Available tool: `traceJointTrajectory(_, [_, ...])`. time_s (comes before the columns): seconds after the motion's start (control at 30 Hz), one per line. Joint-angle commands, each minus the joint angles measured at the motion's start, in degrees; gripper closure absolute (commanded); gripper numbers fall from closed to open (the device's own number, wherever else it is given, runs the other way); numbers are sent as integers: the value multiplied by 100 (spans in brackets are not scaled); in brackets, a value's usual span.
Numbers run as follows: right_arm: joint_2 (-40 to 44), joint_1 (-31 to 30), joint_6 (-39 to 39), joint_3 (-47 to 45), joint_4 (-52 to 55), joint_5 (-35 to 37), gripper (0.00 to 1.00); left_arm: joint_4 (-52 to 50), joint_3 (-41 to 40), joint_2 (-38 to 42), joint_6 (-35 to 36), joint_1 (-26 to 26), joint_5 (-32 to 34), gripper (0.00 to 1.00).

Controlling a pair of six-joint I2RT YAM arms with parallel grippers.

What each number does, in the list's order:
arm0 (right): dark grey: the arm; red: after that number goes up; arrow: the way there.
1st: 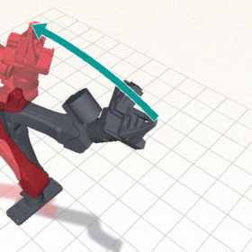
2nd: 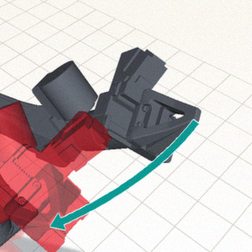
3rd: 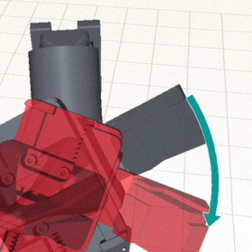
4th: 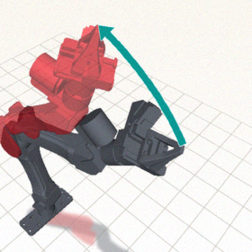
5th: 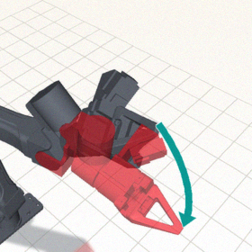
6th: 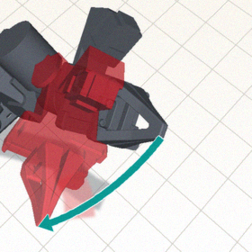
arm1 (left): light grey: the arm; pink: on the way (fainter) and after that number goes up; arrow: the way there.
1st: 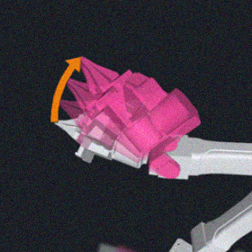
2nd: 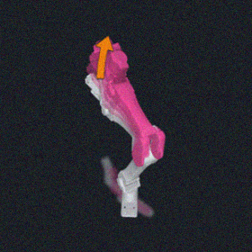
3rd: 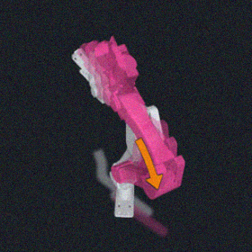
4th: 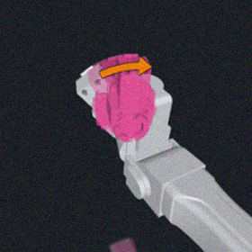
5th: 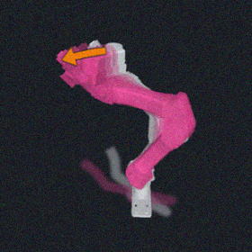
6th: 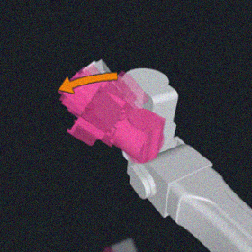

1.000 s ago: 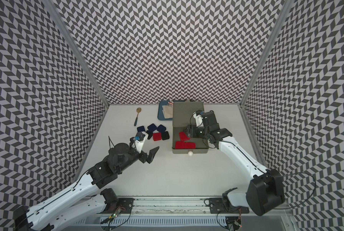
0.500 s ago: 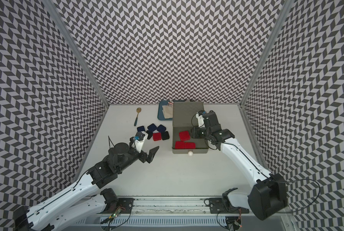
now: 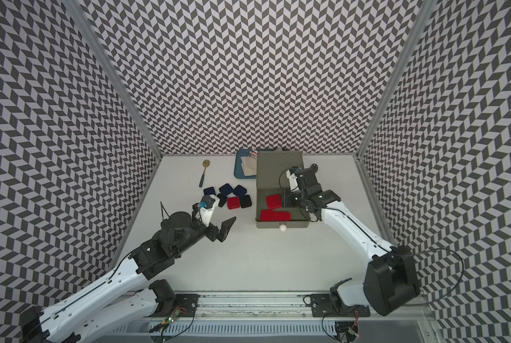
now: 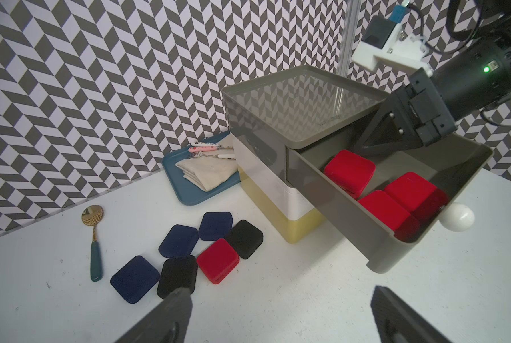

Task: Place the brooch boxes into the drawer by color
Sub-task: Adjust the brooch box in the drawer.

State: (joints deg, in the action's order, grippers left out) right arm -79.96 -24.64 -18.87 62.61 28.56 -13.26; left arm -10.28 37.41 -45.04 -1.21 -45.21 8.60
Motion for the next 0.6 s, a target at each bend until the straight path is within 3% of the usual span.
traceJointTrajectory(0.0, [-163, -151, -36, 173, -92, 69, 100, 153, -29, 83, -45, 41, -52, 0])
traceJointTrajectory(0.37, [-126, -374, -187, 473, -94, 182, 100, 140, -2, 30, -35, 49, -60, 0])
traceJointTrajectory(0.57, [72, -374, -106, 740, 130, 356, 71, 80, 44, -197, -408, 99, 136, 0])
